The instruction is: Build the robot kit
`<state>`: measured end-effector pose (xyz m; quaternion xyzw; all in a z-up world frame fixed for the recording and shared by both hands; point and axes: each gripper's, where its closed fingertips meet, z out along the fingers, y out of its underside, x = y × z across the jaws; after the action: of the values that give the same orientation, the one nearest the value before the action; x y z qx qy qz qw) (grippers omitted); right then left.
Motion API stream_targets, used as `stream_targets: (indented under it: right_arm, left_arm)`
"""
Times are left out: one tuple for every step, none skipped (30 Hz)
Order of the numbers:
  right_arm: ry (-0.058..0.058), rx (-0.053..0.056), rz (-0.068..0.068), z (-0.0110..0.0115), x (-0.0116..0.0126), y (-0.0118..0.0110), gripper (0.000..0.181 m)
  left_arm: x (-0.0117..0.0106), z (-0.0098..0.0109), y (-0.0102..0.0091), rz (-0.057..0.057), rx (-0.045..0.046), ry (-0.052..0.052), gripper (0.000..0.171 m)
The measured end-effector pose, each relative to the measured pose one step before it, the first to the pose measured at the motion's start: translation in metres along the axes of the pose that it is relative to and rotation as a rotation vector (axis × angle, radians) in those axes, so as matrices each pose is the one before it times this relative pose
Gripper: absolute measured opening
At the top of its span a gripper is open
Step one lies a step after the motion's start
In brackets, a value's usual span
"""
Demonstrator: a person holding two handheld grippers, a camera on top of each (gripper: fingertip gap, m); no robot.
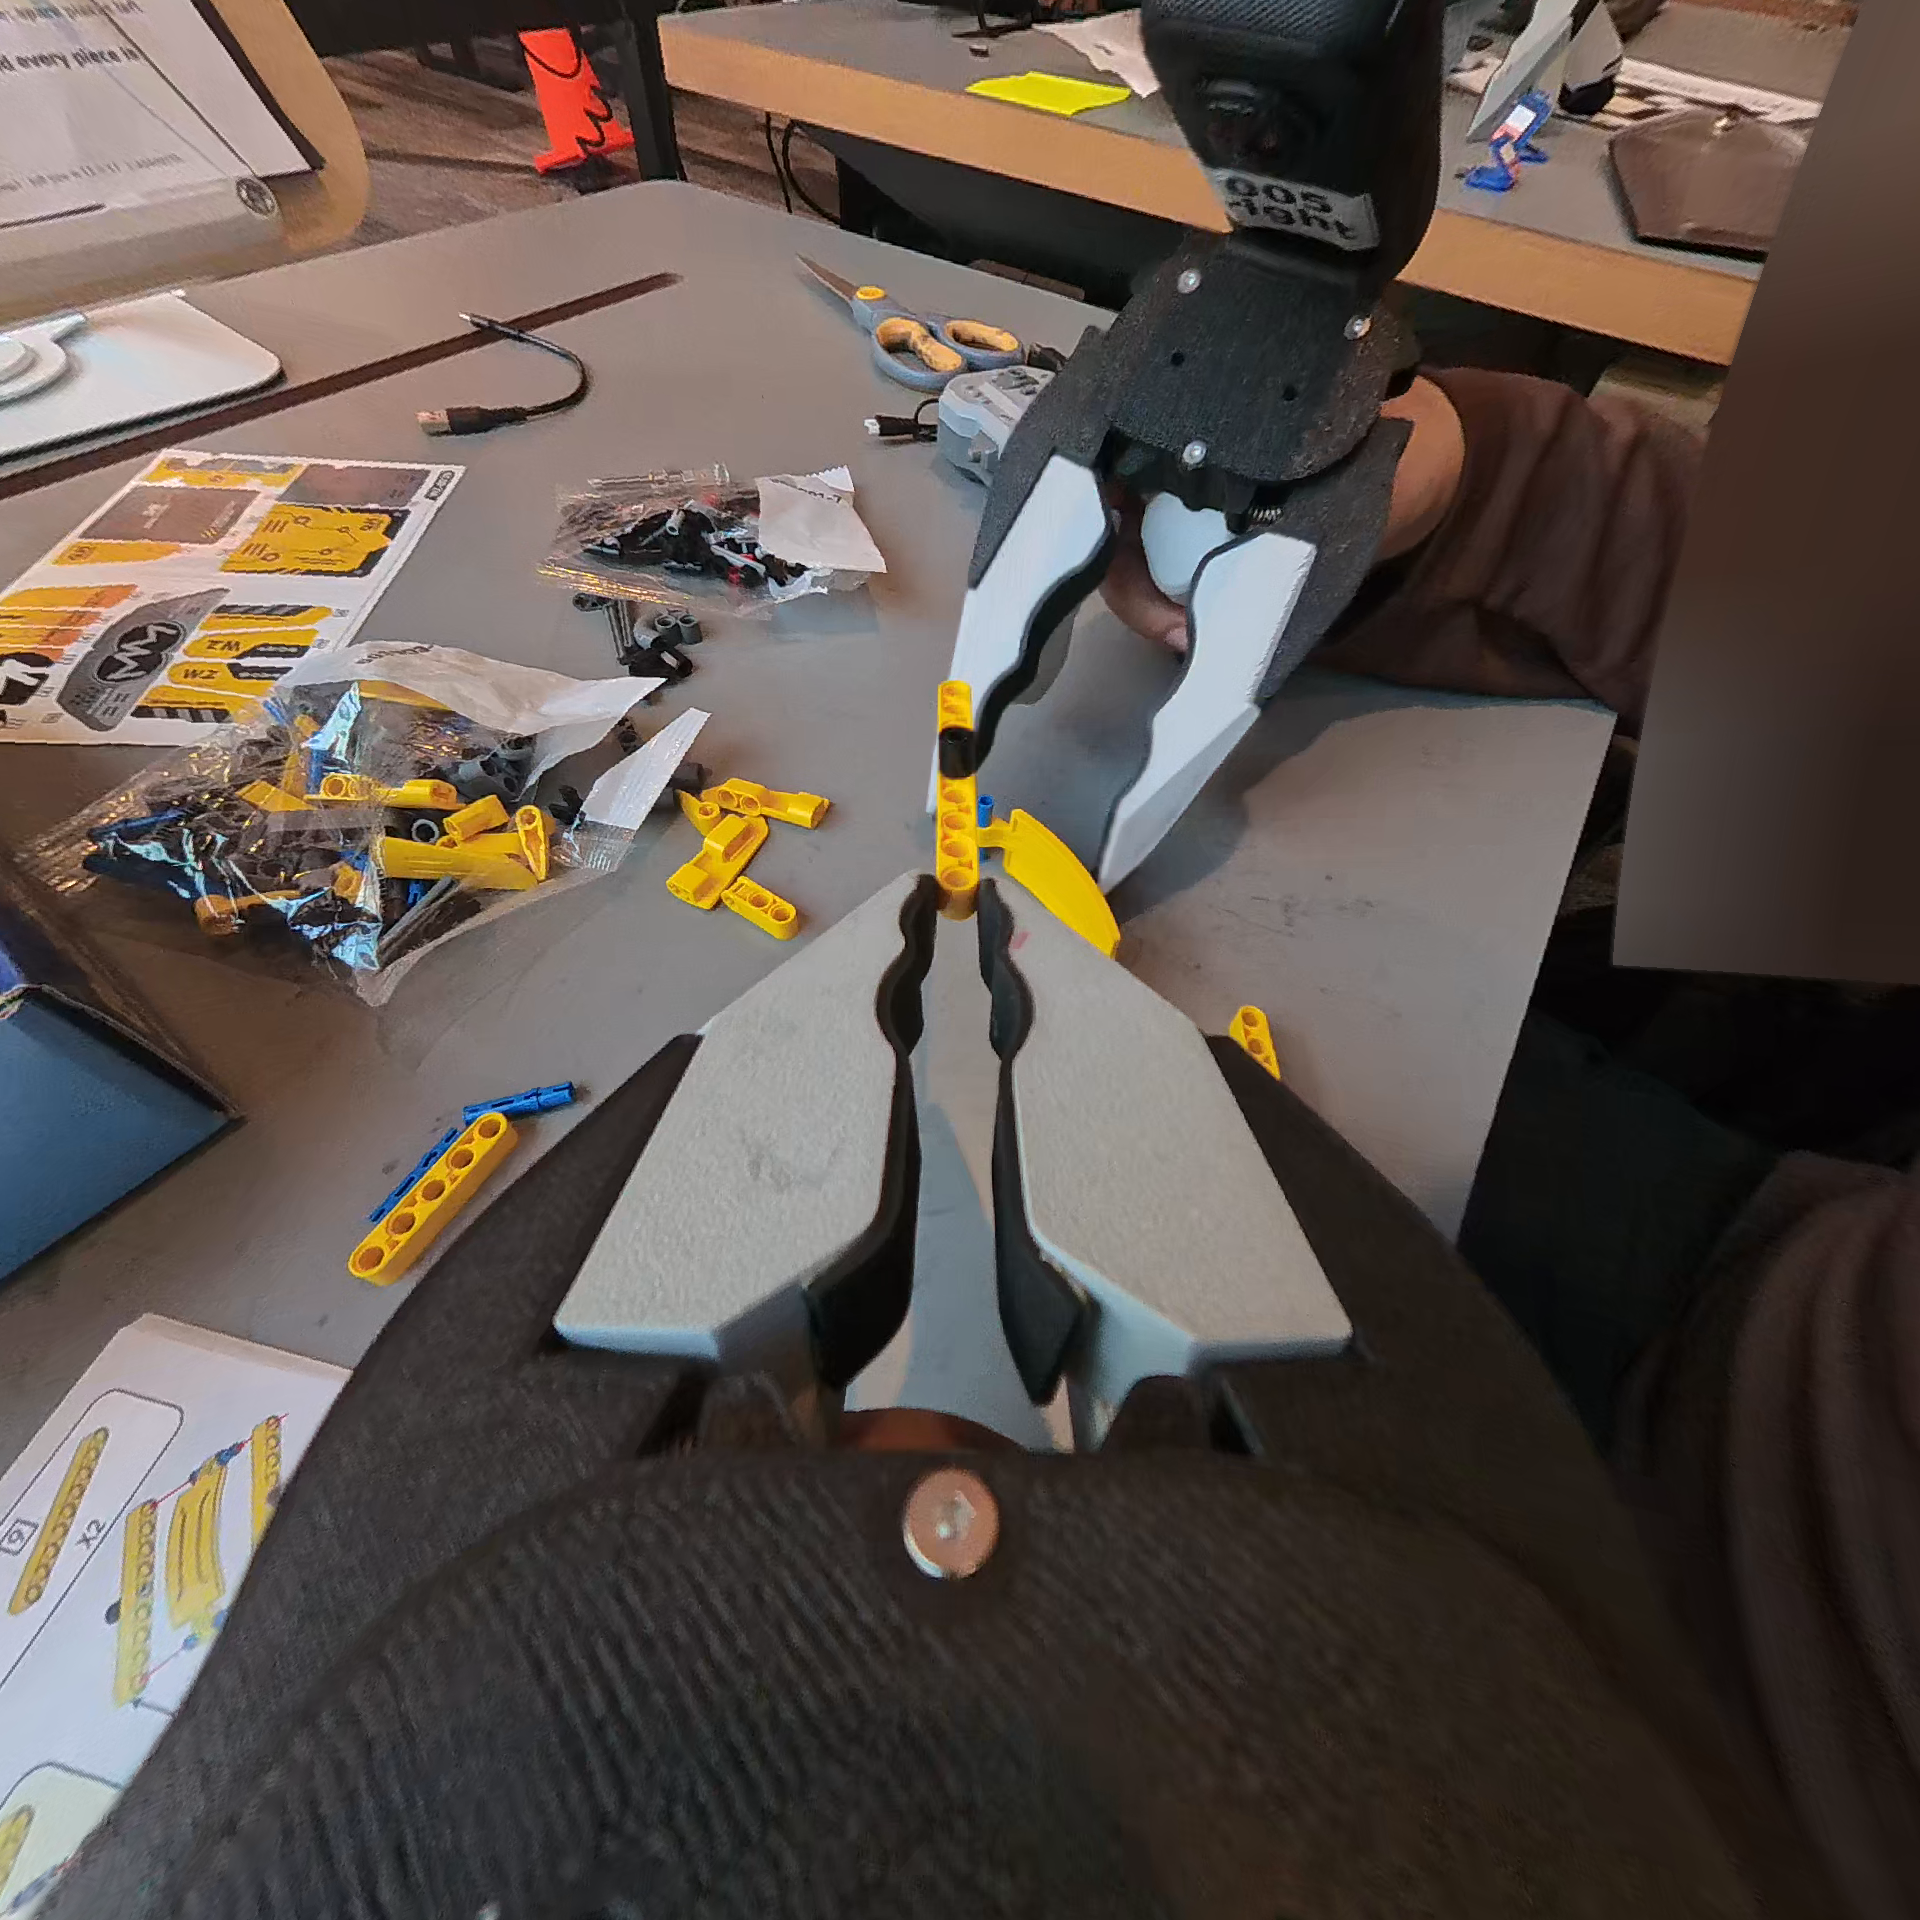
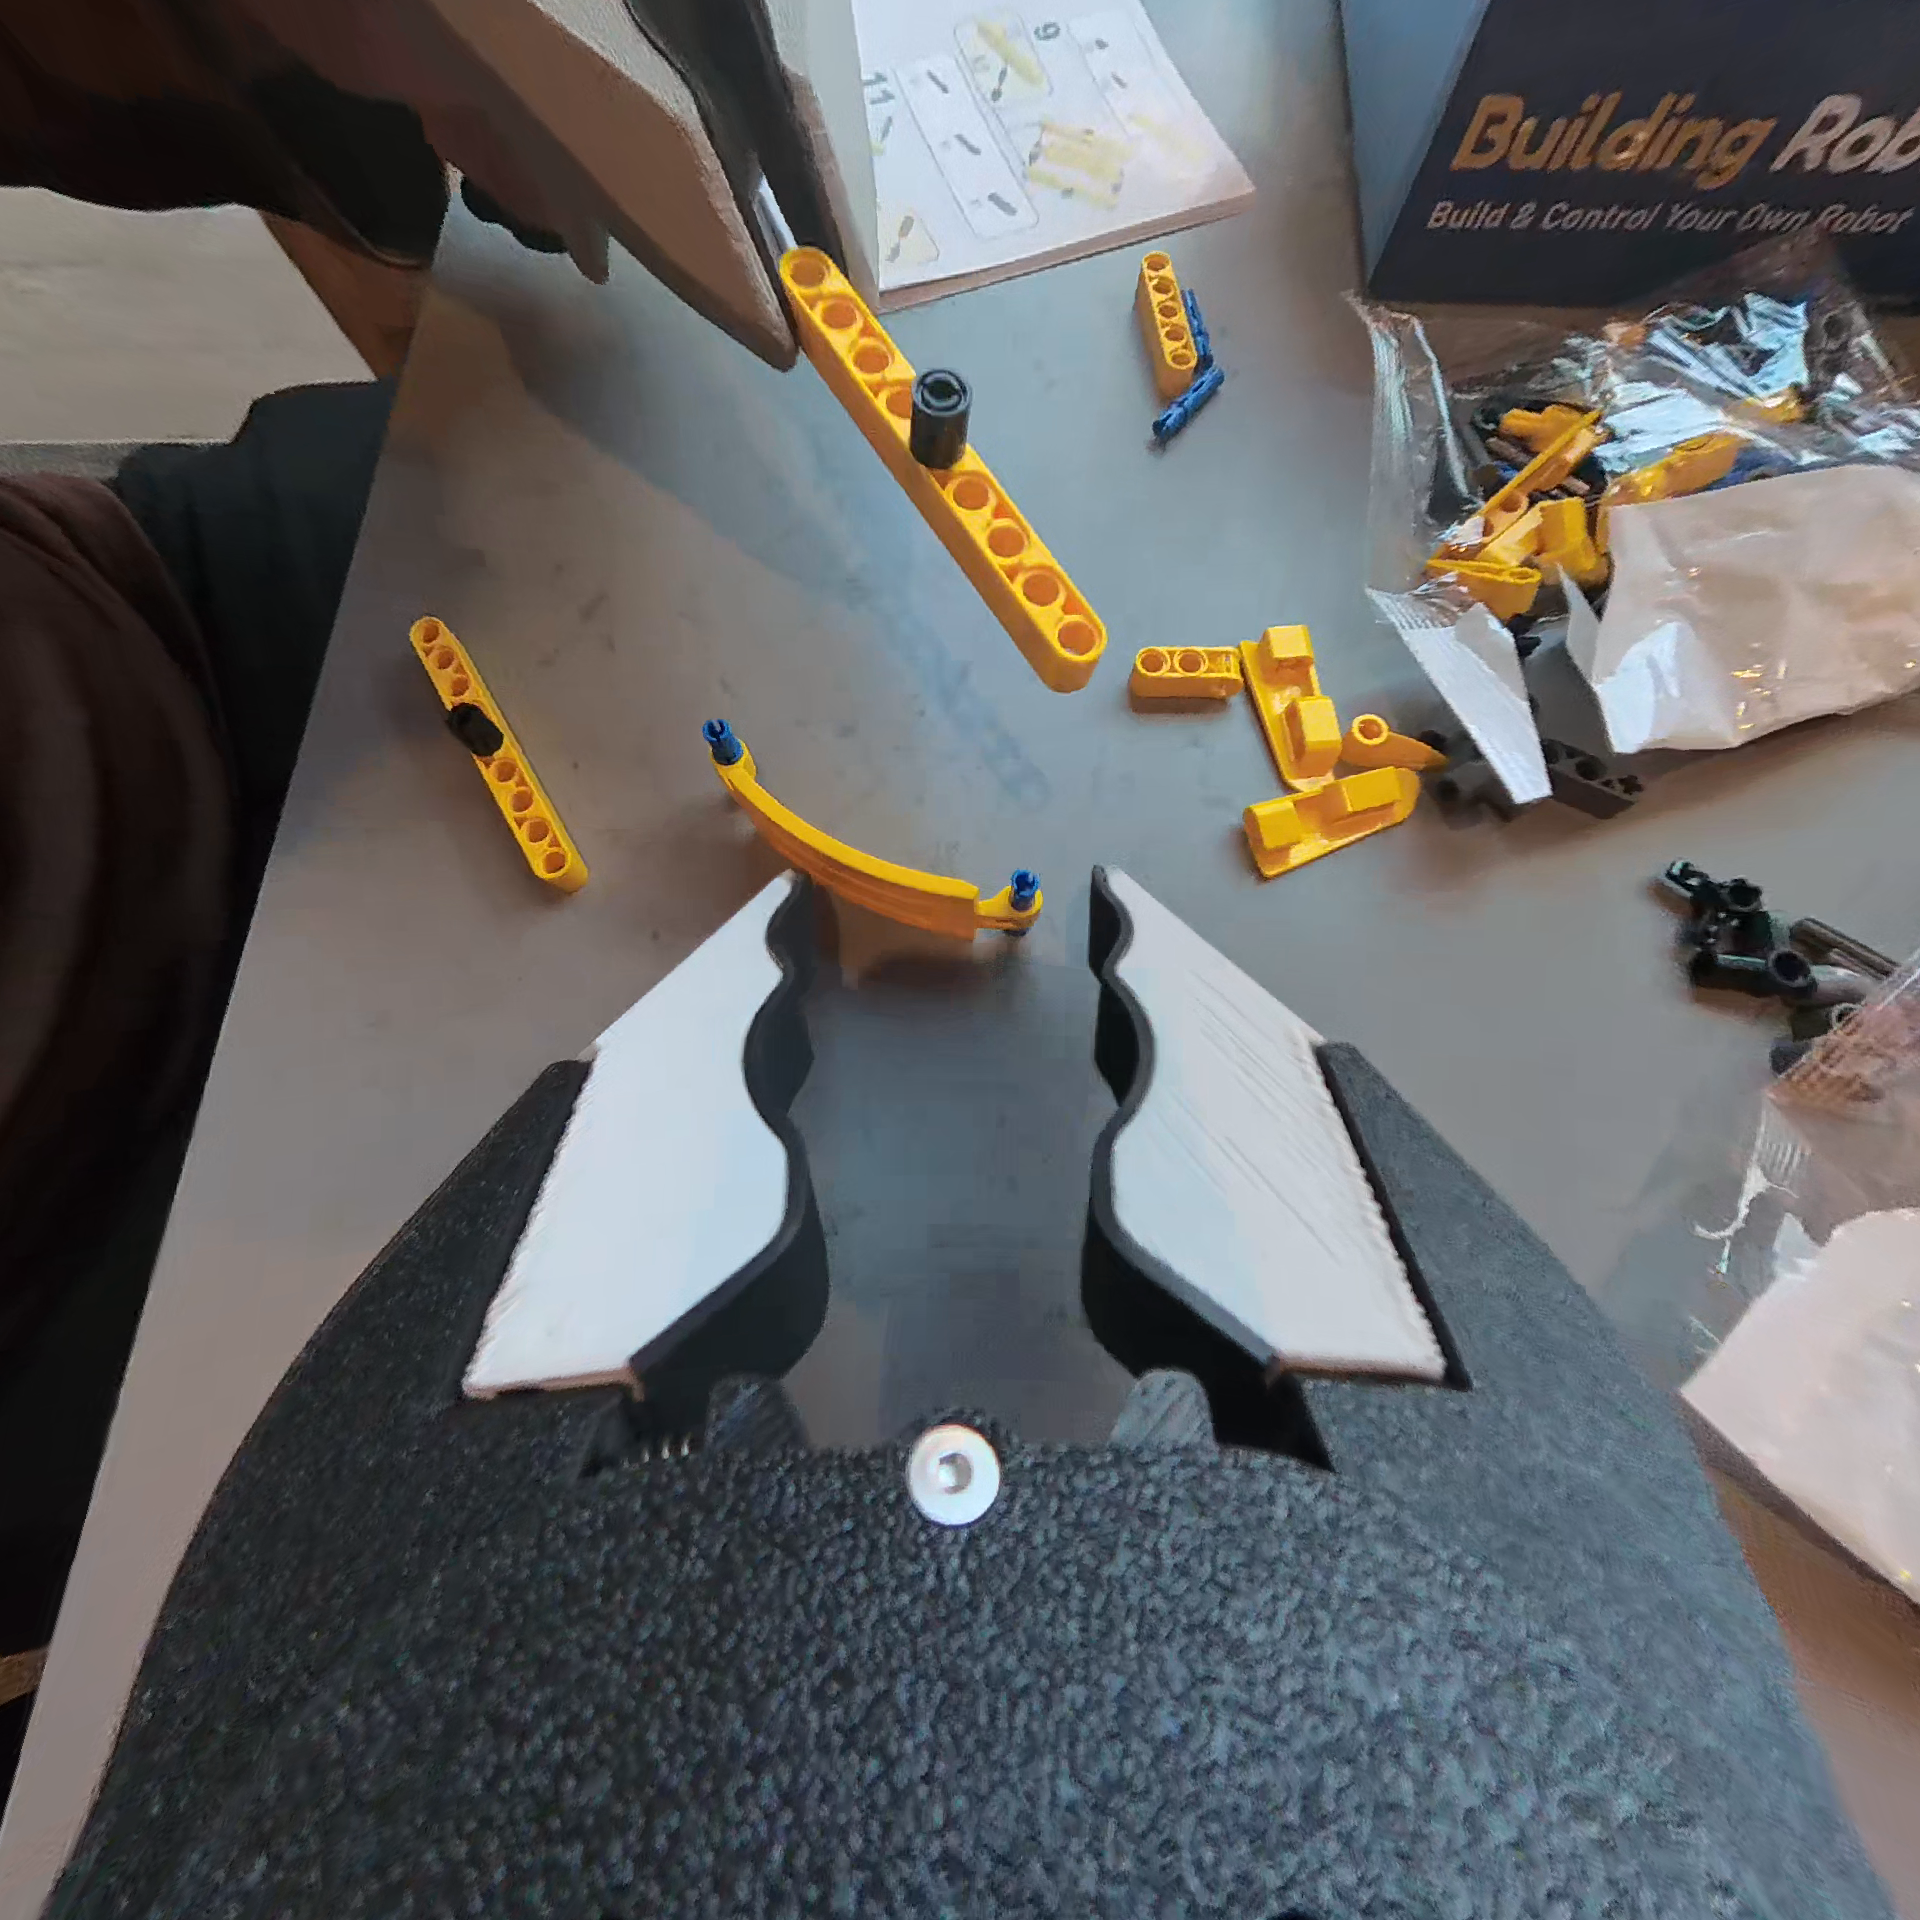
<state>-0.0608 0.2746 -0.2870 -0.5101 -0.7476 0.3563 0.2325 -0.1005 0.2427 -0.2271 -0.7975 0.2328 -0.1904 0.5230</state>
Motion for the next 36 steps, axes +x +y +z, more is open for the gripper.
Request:
stream_targets:
  right_arm:
    - [-0.0002,-0.0017,-0.0003,0.00047,-0.00060,-0.00011,0.044]
    - [0.0036,0.0089,0.0032,-0.00006,-0.00044,-0.00184,0.036]
    - [0.0017,0.0070,0.0115,0.00004,-0.00095,-0.00177,0.027]
    - [-0.0086,0.0000,0.0144,0.00064,-0.00297,-0.00103,0.019]
    - [-0.0074,-0.0074,0.0101,0.00142,-0.00357,-0.00006,0.016]
    - [0.0008,-0.0150,-0.0029,0.00214,-0.00290,0.00098,0.017]
    - [0.0083,-0.0194,-0.0148,0.00281,-0.00202,0.00178,0.017]
    - [0.0087,-0.0220,-0.0141,0.00318,-0.00152,0.00249,0.017]
    - [0.0005,-0.0187,-0.0070,0.00301,-0.00215,0.00194,0.018]
    - [0.0017,0.0039,-0.0019,0.00074,-0.00134,-0.00165,0.018]
    - [-0.0039,0.0055,-0.0029,-0.00020,-0.00160,-0.00116,0.020]
    - [-0.0056,-0.0008,-0.0037,-0.00027,-0.00139,0.00032,0.021]
    - [-0.0044,-0.0008,-0.0031,-0.00058,-0.00098,0.00047,0.019]
    - [-0.0019,0.0004,-0.0003,-0.00054,-0.00042,0.00034,0.018]
    - [0.0008,-0.0030,0.0014,-0.00065,0.00038,0.00096,0.019]
    - [0.0055,-0.0047,-0.0010,-0.00139,0.00151,0.00137,0.020]
    - [0.0061,0.0011,-0.0024,-0.00244,0.00168,0.00057,0.020]
    - [0.0019,0.0068,0.0006,-0.00375,0.00147,-0.00026,0.020]
    - [0.0002,0.0130,0.0016,-0.00489,0.00129,-0.00135,0.021]
    - [0.0023,0.0225,0.0009,-0.00609,0.00170,-0.00298,0.021]
    - [-0.0010,0.0322,0.0012,-0.00665,0.00114,-0.00480,0.021]
    - [-0.0044,0.0419,-0.0007,-0.00664,0.00036,-0.00686,0.021]
    - [-0.0075,0.0472,-0.0080,-0.00573,-0.00078,-0.00789,0.021]
    - [-0.0059,0.0421,-0.0161,-0.00422,-0.00154,-0.00745,0.021]
    - [0.0041,0.0307,-0.0154,-0.00237,-0.00029,-0.00548,0.021]
    - [0.0042,0.0162,-0.0150,-0.00079,-0.00033,-0.00298,0.020]
    - [0.0041,0.0047,-0.0215,0.00032,-0.00074,-0.00126,0.020]
    - [0.0096,0.0009,-0.0267,0.00083,-0.00037,-0.00049,0.019]
    - [0.0091,-0.0012,-0.0226,0.00112,-0.00032,0.00007,0.017]
    - [-0.0071,-0.0060,-0.0122,0.00128,-0.00236,0.00100,0.016]
    - [-0.0122,-0.0098,-0.0013,0.00173,-0.00249,0.00161,0.016]
    - [-0.0022,-0.0089,0.0015,0.00178,-0.00064,0.00157,0.017]
    - [-0.0010,-0.0074,-0.0002,0.00151,-0.00037,0.00132,0.017]
    - [-0.0014,-0.0056,-0.0008,0.00132,-0.00027,0.00103,0.017]
    - [-0.0013,-0.0029,-0.0003,0.00099,-0.00032,0.00084,0.015]
    - [-0.0029,-0.0028,0.0000,0.00111,-0.00061,0.00075,0.012]
  left_arm:
    - [0.00075,0.00008,0.00034,-0.0017,0.00068,0.0023,0.005]
    - [0.00121,0.00008,0.00099,-0.0015,-0.00120,0.0049,0.005]
    - [0.00081,0.00021,0.00144,0.0001,-0.00187,0.0040,0.005]
    - [0.00032,0.00034,0.00198,-0.0006,-0.00258,0.0030,0.005]
    - [0.00016,0.00048,0.00295,-0.0015,-0.00843,0.0056,0.005]
    - [0.00061,0.00031,0.00310,-0.0005,-0.00929,0.0106,0.005]
    - [-0.00036,-0.00001,0.00228,-0.0021,-0.00470,0.0043,0.005]
    - [-0.00176,-0.00020,0.00209,-0.0039,-0.00556,-0.0032,0.005]
    - [-0.00179,-0.00031,0.00153,-0.0025,-0.00394,-0.0033,0.005]
    - [-0.00109,-0.00026,0.00041,-0.0002,0.00026,0.0015,0.005]
    - [0.00041,-0.00040,-0.00034,0.0049,0.00321,0.0101,0.005]
    - [0.00136,-0.00051,-0.00091,0.0132,0.00660,0.0149,0.005]
    - [-0.00034,-0.00014,0.00014,0.0150,0.00016,0.0058,0.005]
    - [-0.00051,0.00012,0.00149,0.0142,-0.00756,0.0081,0.005]
    - [0.00271,-0.00017,0.00045,0.0115,-0.00305,0.0323,0.005]
    - [0.00421,-0.00131,-0.00139,0.0247,0.01039,0.0403,0.004]
    - [0.00209,-0.00245,-0.00146,0.0328,0.01057,0.0245,0.005]
    - [0.00277,-0.00272,-0.00125,0.0219,0.00601,0.0300,0.004]
    - [0.00439,-0.00279,-0.00201,0.0154,0.00590,0.0397,0.004]
    - [-0.00002,-0.00245,-0.00264,0.0161,0.00818,0.0105,0.005]
    - [-0.00354,-0.00182,-0.00141,0.0103,0.00139,-0.0072,0.005]
    - [-0.00223,-0.00093,-0.00069,0.0017,0.00071,0.0072,0.005]
    - [-0.00112,-0.00030,-0.00095,-0.0026,0.00733,0.0160,0.005]
    - [-0.00107,0.00066,-0.00040,-0.0081,0.00543,0.0155,0.004]
    - [0.00092,0.00129,0.00117,-0.0074,-0.00794,0.0231,0.005]
    - [0.00132,0.00174,0.00208,0.0063,-0.01418,0.0175,0.004]
    - [-0.00024,0.00192,0.00260,0.0172,-0.01458,0.0010,0.004]
    - [0.00004,0.00196,0.00274,0.0142,-0.01446,0.0009,0.004]
    - [0.00019,0.00170,0.00191,0.0063,-0.00625,0.0032,0.005]
    - [0.00020,0.00129,0.00072,0.0003,0.00421,0.0033,0.004]
    - [0.00096,0.00093,0.00030,-0.0016,0.00549,0.0083,0.004]
    - [0.00073,-0.00014,-0.00003,0.0024,-0.00120,0.0054,0.004]
    - [0.00011,-0.00029,-0.00120,0.0082,0.00815,-0.0010,0.004]
    - [0.00067,-0.00030,-0.00049,0.0030,0.00367,0.0044,0.004]
    - [0.00050,-0.00006,0.00020,-0.0009,-0.00060,0.0051,0.004]
    - [0.00065,0.00007,0.00030,0.0002,-0.00199,0.0056,0.004]
